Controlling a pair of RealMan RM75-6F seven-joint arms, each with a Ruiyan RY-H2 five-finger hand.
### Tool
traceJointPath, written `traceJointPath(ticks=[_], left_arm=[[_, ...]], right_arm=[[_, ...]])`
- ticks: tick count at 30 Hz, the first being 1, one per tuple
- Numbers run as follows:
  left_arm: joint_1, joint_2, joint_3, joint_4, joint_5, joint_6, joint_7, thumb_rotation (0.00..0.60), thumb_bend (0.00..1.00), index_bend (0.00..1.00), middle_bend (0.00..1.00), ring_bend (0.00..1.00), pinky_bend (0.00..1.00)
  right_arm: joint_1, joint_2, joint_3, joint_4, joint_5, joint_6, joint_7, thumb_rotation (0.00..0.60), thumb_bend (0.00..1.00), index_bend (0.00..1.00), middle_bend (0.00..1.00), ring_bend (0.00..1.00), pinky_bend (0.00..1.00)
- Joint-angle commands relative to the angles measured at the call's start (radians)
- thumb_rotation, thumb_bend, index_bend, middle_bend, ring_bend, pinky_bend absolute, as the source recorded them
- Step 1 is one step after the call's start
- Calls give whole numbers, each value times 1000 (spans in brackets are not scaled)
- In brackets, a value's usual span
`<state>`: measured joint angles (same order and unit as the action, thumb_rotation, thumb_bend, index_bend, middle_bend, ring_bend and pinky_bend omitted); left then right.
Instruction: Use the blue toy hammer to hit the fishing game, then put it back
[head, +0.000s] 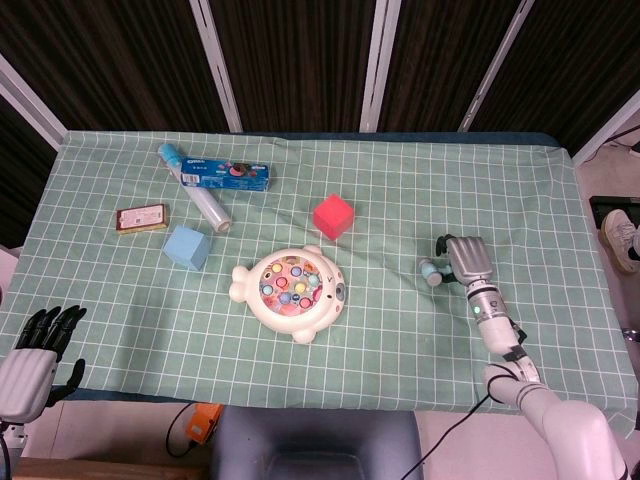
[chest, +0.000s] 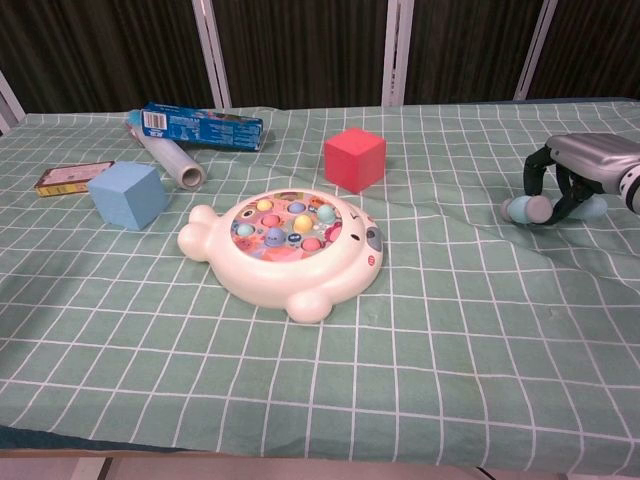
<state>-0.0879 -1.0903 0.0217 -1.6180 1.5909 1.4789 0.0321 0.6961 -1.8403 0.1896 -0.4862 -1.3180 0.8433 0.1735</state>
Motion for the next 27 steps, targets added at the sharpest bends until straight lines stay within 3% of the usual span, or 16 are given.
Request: traceJointPath(ticks=[1, 27], left_arm=[[-1, 0, 0, 0, -1, -1, 1, 600, 488, 0, 85, 18, 70], [0, -1, 0, -1, -3, -1, 6, 600, 491, 0, 92, 24, 70]], right_arm=[[2, -1, 6, 7, 5, -8, 10, 600, 324, 618, 559, 667, 706], [12, -1, 25, 32, 17, -19, 20, 600, 322, 607, 553, 667, 706]])
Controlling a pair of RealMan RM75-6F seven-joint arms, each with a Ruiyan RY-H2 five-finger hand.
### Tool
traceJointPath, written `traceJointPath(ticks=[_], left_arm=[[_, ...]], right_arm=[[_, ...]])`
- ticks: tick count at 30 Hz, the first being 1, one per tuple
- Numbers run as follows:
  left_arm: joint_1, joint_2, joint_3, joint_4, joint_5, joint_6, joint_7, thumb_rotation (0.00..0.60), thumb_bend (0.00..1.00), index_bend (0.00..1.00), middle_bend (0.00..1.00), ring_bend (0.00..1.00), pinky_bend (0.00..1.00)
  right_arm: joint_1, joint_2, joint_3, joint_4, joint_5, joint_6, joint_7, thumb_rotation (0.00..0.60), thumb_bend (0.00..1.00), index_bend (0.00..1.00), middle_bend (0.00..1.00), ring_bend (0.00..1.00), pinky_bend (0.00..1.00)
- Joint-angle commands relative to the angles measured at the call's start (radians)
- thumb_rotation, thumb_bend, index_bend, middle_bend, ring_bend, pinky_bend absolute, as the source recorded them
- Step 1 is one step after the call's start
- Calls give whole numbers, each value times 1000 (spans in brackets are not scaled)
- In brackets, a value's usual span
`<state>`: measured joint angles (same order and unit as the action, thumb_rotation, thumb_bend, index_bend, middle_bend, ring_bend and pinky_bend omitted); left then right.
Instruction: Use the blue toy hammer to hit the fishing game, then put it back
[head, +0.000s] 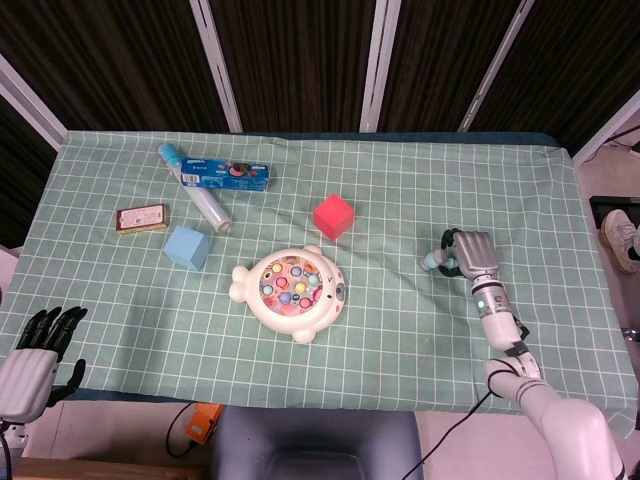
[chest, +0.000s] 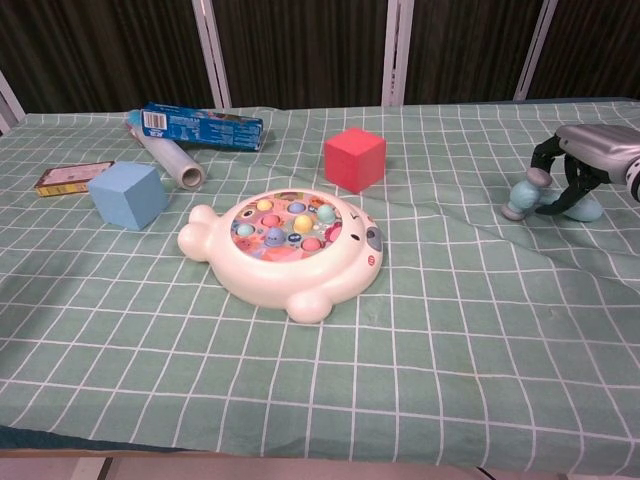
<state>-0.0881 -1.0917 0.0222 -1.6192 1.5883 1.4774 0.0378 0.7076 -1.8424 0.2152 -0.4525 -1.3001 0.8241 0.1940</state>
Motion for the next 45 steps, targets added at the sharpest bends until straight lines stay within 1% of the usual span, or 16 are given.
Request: traceJointPath(ticks=[1, 24, 29, 40, 43, 45], left_arm=[[0, 0, 0, -1, 0, 0, 0, 600, 491, 0, 92, 24, 70], [1, 1, 3, -2, 8, 4, 0, 600, 490, 0, 93, 25, 70], [1, 1, 3, -1, 8, 5, -2, 600, 490, 0, 93, 25, 70], [4, 3, 5, -2, 15, 13, -6, 600, 490, 0, 93, 26, 70], [4, 3, 5, -1, 17, 15, -8, 600, 490, 0, 93, 26, 70], [5, 2, 3, 0, 18, 18, -9, 600, 491, 0, 85, 26, 70]], right_arm=[[-1, 3, 0, -3, -1, 1, -2, 600, 322, 607, 553, 667, 706], [-20, 39, -8, -52, -9, 25, -8, 600, 321, 586, 538, 665, 701], [-29, 56, -15, -78, -21, 52, -8, 600, 320, 583, 536, 665, 701], [-73, 140, -25, -205, -47, 149, -8, 600, 318, 577, 532, 664, 701], [-100, 184, -33, -282, -69, 216, -5, 600, 317, 564, 520, 651, 688], [-124, 225, -44, -357, -81, 254, -18, 600, 315, 508, 477, 590, 630]])
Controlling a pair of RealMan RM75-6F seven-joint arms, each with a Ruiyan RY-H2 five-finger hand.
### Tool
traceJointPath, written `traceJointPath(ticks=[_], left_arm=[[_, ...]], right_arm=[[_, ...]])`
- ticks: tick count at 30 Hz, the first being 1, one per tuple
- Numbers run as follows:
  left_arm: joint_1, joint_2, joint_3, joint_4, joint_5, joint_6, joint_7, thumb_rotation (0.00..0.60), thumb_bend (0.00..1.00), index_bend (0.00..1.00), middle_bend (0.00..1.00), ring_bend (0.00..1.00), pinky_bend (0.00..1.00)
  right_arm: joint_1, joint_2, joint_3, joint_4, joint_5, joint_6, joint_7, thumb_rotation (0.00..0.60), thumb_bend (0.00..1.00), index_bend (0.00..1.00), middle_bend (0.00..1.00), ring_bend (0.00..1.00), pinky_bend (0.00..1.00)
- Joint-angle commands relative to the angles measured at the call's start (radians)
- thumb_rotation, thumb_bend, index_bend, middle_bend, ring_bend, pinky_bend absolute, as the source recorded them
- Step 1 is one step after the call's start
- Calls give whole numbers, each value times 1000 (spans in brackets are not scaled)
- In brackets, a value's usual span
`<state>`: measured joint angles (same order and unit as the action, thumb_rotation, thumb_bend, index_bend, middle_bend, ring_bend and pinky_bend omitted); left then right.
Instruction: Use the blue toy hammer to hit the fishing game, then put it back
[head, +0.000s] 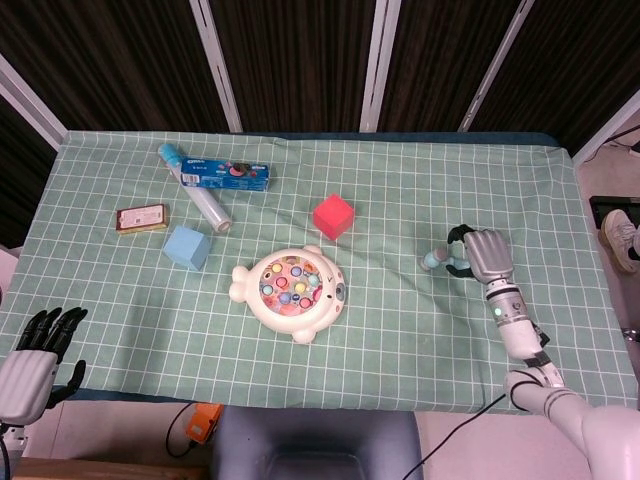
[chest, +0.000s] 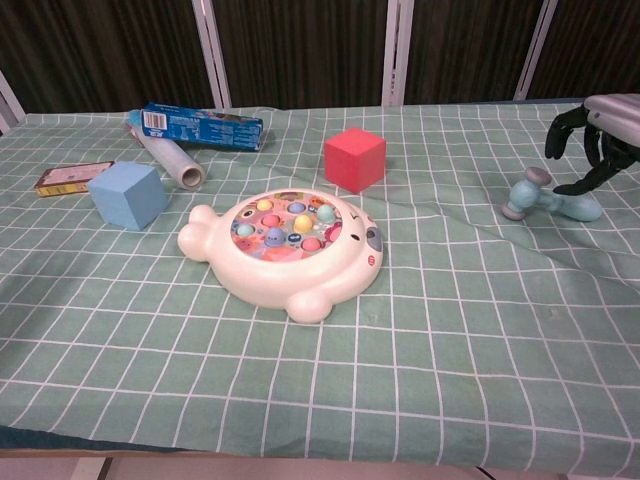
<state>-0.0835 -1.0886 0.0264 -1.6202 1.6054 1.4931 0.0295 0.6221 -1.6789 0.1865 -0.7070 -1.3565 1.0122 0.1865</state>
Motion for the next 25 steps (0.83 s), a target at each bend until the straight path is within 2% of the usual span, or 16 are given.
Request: traceJointPath(ticks=[1, 3, 4, 5, 6, 7, 10, 12, 13, 16, 19, 25], left_arm=[[1, -2, -3, 3, 2, 8, -3, 600, 490, 0, 71, 22, 70], [3, -6, -6, 9, 5, 18, -7, 600, 490, 0, 26, 9, 70], [4, -8, -8, 14, 7, 24, -10, 600, 490, 0, 7, 2, 70], [5, -11, -10, 17, 7, 27, -12, 600, 490, 0, 0, 0, 69], [6, -13, -12, 20, 6, 31, -12, 600, 490, 0, 0, 0, 69], [6, -15, -13, 22, 4, 32, -10, 600, 490, 0, 0, 0, 68], [7, -16, -13, 23, 4, 32, -10, 600, 490, 0, 0, 0, 62], [7, -16, -13, 23, 2, 32, -8, 600, 490, 0, 0, 0, 56], [8, -16, -10, 21, 7, 33, -5, 600, 490, 0, 0, 0, 54], [11, -14, -4, 19, 23, 42, -2, 600, 484, 0, 0, 0, 53], [12, -13, -2, 17, 26, 43, 2, 600, 451, 0, 0, 0, 53], [14, -19, 3, 18, 44, 51, 19, 600, 422, 0, 0, 0, 53]], right_arm=[[-63, 107, -26, -181, -25, 78, -39, 600, 313, 432, 407, 497, 531], [-109, 199, -49, -348, -20, 100, -117, 600, 288, 236, 225, 270, 281], [-148, 270, -69, -484, -15, 123, -179, 600, 266, 117, 112, 138, 135], [-173, 316, -79, -578, -8, 144, -226, 600, 247, 40, 41, 54, 49], [-203, 358, -93, -666, -8, 177, -271, 600, 241, 13, 15, 23, 18], [-235, 395, -111, -746, -18, 221, -313, 600, 237, 0, 0, 3, 1], [-259, 415, -122, -791, -27, 257, -338, 600, 235, 0, 0, 0, 0], [-322, 446, -158, -871, -68, 357, -391, 600, 234, 0, 0, 0, 0], [-382, 464, -196, -918, -113, 447, -428, 600, 234, 0, 0, 0, 0], [-486, 458, -244, -915, -184, 600, -432, 600, 234, 0, 0, 0, 0], [-501, 444, -231, -899, -188, 616, -411, 600, 234, 0, 0, 0, 0], [-504, 450, -217, -897, -173, 580, -414, 600, 234, 0, 0, 0, 0]])
